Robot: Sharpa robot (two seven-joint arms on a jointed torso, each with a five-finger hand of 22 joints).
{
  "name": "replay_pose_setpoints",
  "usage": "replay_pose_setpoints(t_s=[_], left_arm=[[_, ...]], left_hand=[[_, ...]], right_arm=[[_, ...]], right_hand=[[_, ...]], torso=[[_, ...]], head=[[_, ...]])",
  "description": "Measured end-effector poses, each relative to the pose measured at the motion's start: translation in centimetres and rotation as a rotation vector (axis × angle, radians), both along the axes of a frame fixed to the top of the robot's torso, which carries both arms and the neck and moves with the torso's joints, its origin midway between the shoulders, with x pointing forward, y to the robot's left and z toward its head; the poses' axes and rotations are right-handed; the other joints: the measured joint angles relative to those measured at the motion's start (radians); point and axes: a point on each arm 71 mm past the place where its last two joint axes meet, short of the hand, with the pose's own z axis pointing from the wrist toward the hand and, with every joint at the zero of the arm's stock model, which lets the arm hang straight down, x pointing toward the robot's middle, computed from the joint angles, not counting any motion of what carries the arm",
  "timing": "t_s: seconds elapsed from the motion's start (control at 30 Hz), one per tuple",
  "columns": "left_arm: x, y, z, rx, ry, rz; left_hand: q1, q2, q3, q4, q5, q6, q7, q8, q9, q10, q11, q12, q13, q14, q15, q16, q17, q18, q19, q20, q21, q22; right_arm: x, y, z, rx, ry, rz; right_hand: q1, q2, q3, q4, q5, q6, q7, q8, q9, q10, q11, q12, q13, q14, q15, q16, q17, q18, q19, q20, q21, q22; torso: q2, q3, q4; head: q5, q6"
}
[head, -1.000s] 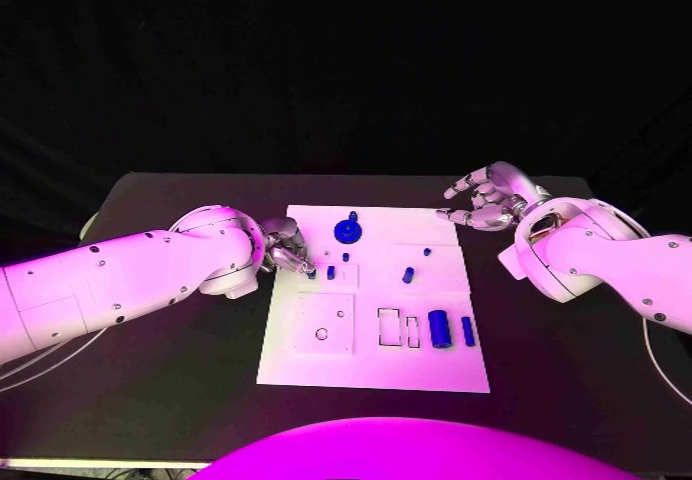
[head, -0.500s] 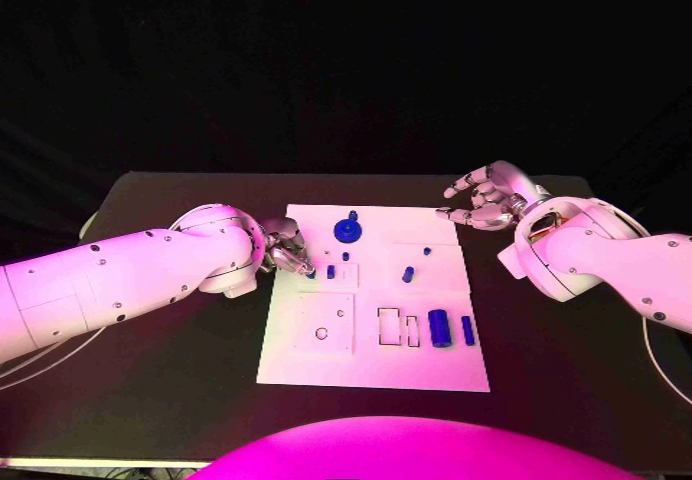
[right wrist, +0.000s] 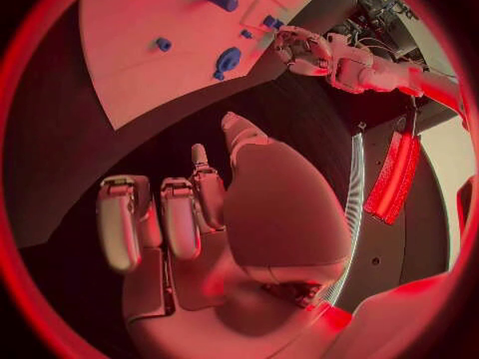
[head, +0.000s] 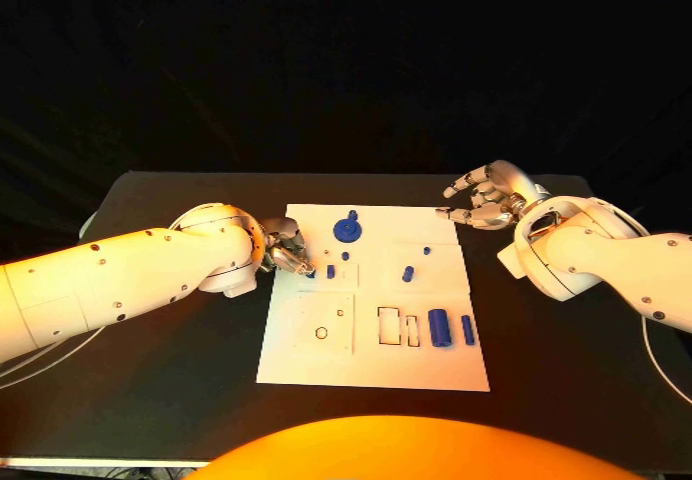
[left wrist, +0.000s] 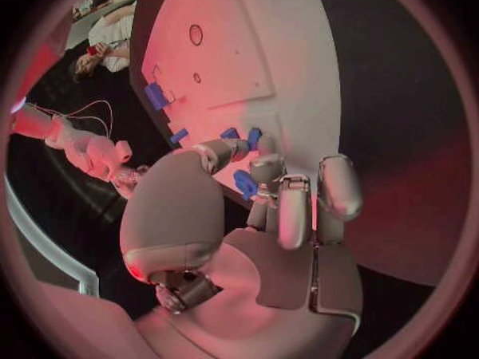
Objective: Assemble the parts on the task board
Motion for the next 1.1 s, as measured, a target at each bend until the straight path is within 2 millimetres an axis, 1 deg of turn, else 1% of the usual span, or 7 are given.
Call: replay_pose_setpoints(t_s=[0.23, 0.5, 0.73, 0.8, 0.97, 1.1], left_arm=[[0.08, -0.2, -0.02, 0.002, 0.002, -0.002], [0.3, -0.36, -0.04, 0.013, 0.014, -0.003], [0.45, -0.47, -0.05, 0.023, 0.027, -0.001], [0.49, -0.49, -0.06, 0.023, 0.029, 0.001], [0.54, -0.56, -0.18, 0.02, 0.035, 0.008], [0.47, -0.68, -0.39, 0.016, 0.045, 0.011]], left_hand=[[0.0, 0.0, 0.0, 0.0, -0.004, 0.002, -0.001, 0.0, 0.001, 0.0, 0.0, 0.0, 0.0, 0.0, 0.0, 0.0, 0.0, 0.0, 0.0, 0.0, 0.0, 0.0], [0.0, 0.0, 0.0, 0.0, -0.005, 0.005, -0.001, 0.0, 0.0, 0.001, 0.002, 0.0, 0.0, 0.0, 0.0, 0.0, 0.0, 0.0, 0.0, 0.0, 0.0, -0.002], [0.0, 0.0, 0.0, 0.0, -0.005, 0.005, -0.001, 0.0, -0.001, 0.001, 0.002, 0.0, 0.004, 0.0, 0.0, 0.0, 0.0, 0.0, 0.0, 0.0, 0.0, -0.003], [0.0, 0.0, 0.0, 0.0, -0.005, 0.005, -0.001, 0.0, -0.002, 0.002, 0.002, 0.0, 0.006, 0.0, 0.0, 0.0, 0.0, 0.0, -0.004, 0.004, -0.001, -0.005], [-0.017, 0.017, -0.007, -0.007, -0.006, 0.005, -0.001, 0.0, -0.004, 0.001, 0.002, 0.003, 0.014, 0.0, 0.0, 0.0, 0.0, 0.0, -0.004, 0.004, -0.004, -0.006], [-0.025, 0.025, -0.013, -0.013, -0.008, 0.006, 0.0, 0.0, -0.004, 0.002, 0.001, 0.003, 0.016, 0.0, 0.0, 0.0, 0.0, 0.0, -0.004, 0.004, -0.008, -0.008]], right_arm=[[-0.01, 0.02, 0.0, 0.0, 0.0, 0.0], [-0.01, 0.02, 0.0, 0.0, 0.0, 0.0], [-0.02, 0.02, 0.0, 0.0, 0.0, 0.001], [-0.02, 0.03, 0.0, 0.0, 0.0, 0.001], [-0.03, 0.03, 0.0, 0.0, 0.0, 0.001], [-0.03, 0.02, 0.0, 0.0, 0.0, 0.001]], right_hand=[[0.0, 0.0, 0.0, 0.0, 0.0, 0.0, 0.0, 0.0, 0.0, 0.0, 0.0, 0.0, 0.0, 0.0, 0.0, 0.0, 0.0, 0.0, 0.0, 0.0, 0.0, 0.0], [0.0, 0.0, 0.0, 0.0, 0.0, 0.0, 0.0, 0.0, 0.0, 0.0, 0.0, 0.0, 0.0, 0.0, 0.0, 0.0, 0.0, 0.0, 0.0, 0.0, 0.0, 0.0], [0.0, 0.0, 0.0, 0.0, 0.0, 0.0, 0.0, 0.0, 0.0, 0.0, 0.0, 0.0, 0.0, 0.0, 0.0, 0.0, 0.0, 0.0, 0.0, 0.0, 0.0, 0.0], [-0.002, 0.002, 0.0, 0.0, 0.0, 0.0, 0.0, 0.0, 0.0, 0.0, 0.0, 0.0, 0.0, -0.003, -0.003, 0.0, 0.0, 0.0, 0.0, 0.0, -0.004, 0.0], [-0.004, 0.004, 0.0, 0.0, 0.0, 0.0, 0.0, 0.0, 0.0, 0.0, 0.0, 0.0, 0.0, -0.004, -0.004, 0.0, 0.0, 0.0, 0.0, 0.0, -0.004, 0.001], [-0.004, 0.004, 0.0, 0.0, 0.0, 0.0, 0.0, 0.0, 0.0, 0.0, 0.0, 0.0, 0.0, -0.004, -0.004, 0.0, 0.0, 0.0, 0.0, 0.0, -0.004, 0.001]], torso=[[0.0, 0.0006, -0.0001], [0.0, 0.0005, -0.0011], [0.0, 0.001, -0.0011], [0.0, 0.001, -0.0011], [0.0, 0.001, -0.0007], [0.0, 0.001, -0.0007]], head=[[0.0, 0.0], [0.0, -0.003], [-0.003, -0.005], [-0.003, -0.005], [-0.004, -0.006], [-0.004, -0.005]])
